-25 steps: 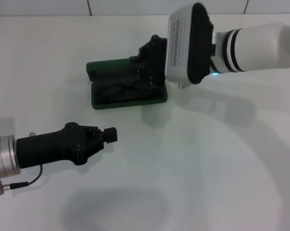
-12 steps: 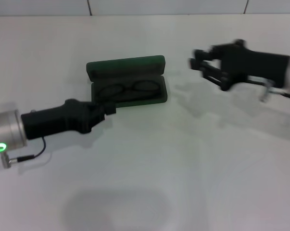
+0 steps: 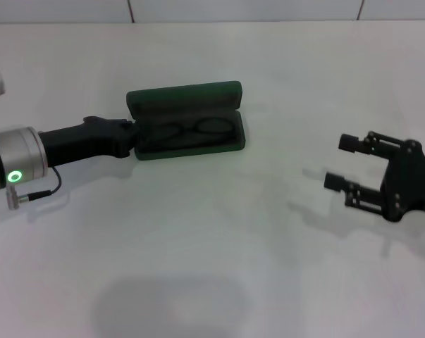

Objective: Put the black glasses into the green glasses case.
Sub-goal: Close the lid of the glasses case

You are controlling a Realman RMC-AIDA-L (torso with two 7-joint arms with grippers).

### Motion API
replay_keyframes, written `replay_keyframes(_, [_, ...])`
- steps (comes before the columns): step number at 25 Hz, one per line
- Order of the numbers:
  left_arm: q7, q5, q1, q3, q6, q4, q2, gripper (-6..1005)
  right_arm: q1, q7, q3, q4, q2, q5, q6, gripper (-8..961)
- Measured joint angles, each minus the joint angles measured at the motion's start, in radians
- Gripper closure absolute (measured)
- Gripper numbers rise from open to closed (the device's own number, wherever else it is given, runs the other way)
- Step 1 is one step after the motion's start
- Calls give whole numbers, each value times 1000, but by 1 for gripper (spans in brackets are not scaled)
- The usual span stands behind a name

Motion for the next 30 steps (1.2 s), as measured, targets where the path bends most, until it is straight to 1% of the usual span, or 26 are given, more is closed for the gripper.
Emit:
replay_keyframes(2, [-9,30,-18,3,-38,0,1,959,-27,-44,-5,10,6,0,-6,434])
replay_keyframes(4, [-24,75,-42,3,-82,0,-4,959,-39,-70,-7,31,7,0,-11,375])
replay_keyframes(7, [-40,119,-61,3,-130,-1,-10,958,-40,-83,-7,61,7,-7,-18,283])
replay_keyframes(12, [-33,120,-67,0,-172,1,-20,957,-36,-98,-22,80,7,-12,-24,114])
replay_keyframes(17, [-35,124,-72,3,-241,1,-28,957,-28,-101,-50,82,7,-13,-20,79])
replay_keyframes(25, [-38,117,-80,0,-338,1,-38,955,-24,-102,-55,83,12,-13,-20,79])
replay_keyframes(27, [-40,98,-86,-2,-380,1,-44,955,-23,-102,-55,83,12,-13,-21,79])
replay_keyframes(30, [-40,77,-87,-2,-390,1,-46,955,-24,-103,-55,83,12,-13,-22,79])
